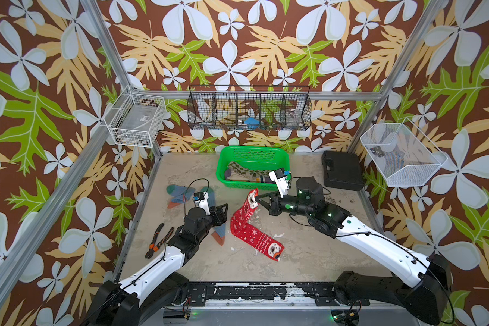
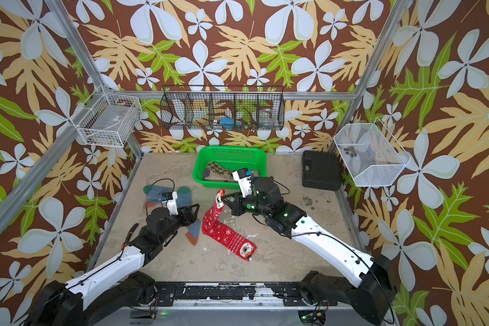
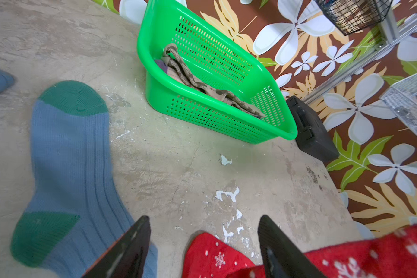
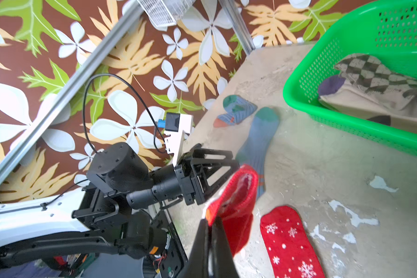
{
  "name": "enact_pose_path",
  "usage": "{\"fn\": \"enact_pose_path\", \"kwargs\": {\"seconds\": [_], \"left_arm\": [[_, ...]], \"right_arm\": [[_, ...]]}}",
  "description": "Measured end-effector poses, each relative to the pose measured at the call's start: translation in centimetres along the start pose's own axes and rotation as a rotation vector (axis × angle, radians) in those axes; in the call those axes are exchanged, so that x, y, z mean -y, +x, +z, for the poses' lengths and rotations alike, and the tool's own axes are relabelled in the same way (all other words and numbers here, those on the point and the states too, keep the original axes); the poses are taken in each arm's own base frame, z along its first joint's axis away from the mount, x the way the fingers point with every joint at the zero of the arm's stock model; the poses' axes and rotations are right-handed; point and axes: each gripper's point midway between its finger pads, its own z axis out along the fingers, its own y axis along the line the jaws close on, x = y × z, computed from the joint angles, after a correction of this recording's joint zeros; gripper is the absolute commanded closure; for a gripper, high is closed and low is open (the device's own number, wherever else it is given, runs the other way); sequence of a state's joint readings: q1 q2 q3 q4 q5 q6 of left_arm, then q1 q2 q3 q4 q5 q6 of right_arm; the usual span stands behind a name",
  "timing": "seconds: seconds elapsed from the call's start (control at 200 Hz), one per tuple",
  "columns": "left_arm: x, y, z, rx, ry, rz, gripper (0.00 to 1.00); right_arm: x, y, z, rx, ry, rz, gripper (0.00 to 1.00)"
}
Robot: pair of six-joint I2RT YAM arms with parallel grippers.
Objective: Place the socks together as a pair
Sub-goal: Place the sock in the sock.
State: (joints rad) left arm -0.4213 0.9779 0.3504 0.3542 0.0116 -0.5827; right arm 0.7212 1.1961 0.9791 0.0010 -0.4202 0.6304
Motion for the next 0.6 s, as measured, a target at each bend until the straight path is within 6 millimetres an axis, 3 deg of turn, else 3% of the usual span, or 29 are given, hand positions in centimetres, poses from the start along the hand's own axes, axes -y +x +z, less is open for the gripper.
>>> {"fn": "enact_pose_path", "kwargs": {"seconds": [0.065,0.125,0.19,0.3,0.38,0.47,0.601], "left_arm": [[0.1,0.2,0.0,-0.010,0.009,-0.009,0.27],[0.1,0.6,0.1,-0.025,0.012,-0.012,0.27],[0.0,1.2,0.4,-0.050,0.018,-0.013,0.27],[-0.3,2.6,0.9,-0.101,0.021,-0.017,0.26],[-0.5,3.9,1.2,-0.145,0.031,-0.020,0.25],[-0.8,5.3,1.3,-0.196,0.034,-0.024,0.25],[0.2,7.5,1.4,-0.273,0.063,0.004,0.24]], "right_arm": [[0.8,0.9,-0.8,0.030,0.023,0.017,1.00],[2.6,3.1,-1.8,0.041,0.066,0.042,0.98],[4.9,6.4,-2.7,0.033,0.111,0.090,0.95],[9.2,14.2,-4.5,-0.037,0.201,0.190,0.89],[10.9,18.2,-5.9,-0.076,0.234,0.233,0.79],[12.2,19.9,-7.2,-0.062,0.273,0.248,0.68],[12.7,19.5,-8.4,-0.008,0.311,0.248,0.58]]}}
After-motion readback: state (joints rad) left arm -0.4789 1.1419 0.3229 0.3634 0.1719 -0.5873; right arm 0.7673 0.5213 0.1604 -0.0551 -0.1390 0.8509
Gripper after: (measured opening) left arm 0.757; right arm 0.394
